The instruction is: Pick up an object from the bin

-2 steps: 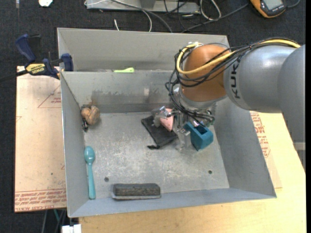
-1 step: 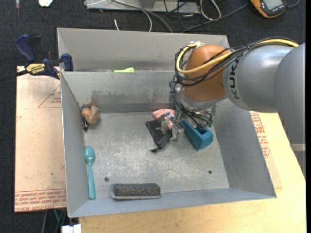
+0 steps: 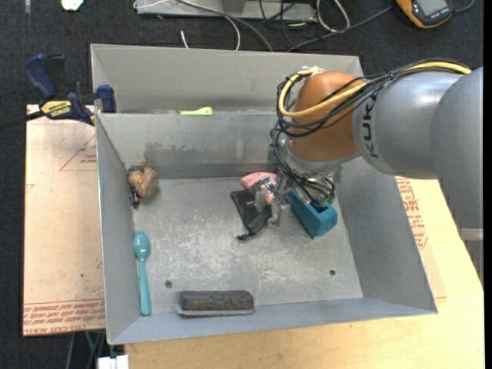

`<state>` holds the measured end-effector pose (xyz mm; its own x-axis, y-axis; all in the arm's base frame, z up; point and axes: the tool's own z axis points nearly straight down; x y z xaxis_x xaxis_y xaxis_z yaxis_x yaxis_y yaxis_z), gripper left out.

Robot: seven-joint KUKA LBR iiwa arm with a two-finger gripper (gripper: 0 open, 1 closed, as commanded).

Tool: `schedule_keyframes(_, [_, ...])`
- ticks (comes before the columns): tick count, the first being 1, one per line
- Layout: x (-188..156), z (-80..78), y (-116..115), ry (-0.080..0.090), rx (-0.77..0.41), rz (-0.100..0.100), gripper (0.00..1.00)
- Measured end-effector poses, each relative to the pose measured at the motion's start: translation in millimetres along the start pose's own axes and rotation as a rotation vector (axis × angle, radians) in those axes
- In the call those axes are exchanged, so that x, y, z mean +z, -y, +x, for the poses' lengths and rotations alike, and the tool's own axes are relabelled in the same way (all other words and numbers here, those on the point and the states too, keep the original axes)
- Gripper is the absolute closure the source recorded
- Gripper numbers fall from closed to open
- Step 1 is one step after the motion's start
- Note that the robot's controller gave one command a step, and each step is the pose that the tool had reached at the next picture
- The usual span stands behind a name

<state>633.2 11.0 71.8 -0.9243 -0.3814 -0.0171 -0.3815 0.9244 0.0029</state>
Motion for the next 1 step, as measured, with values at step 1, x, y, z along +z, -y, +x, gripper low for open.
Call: schedule_keyframes(1, [-55.6,-1.2,-9.6,-0.005,-0.005,-0.003,1.00])
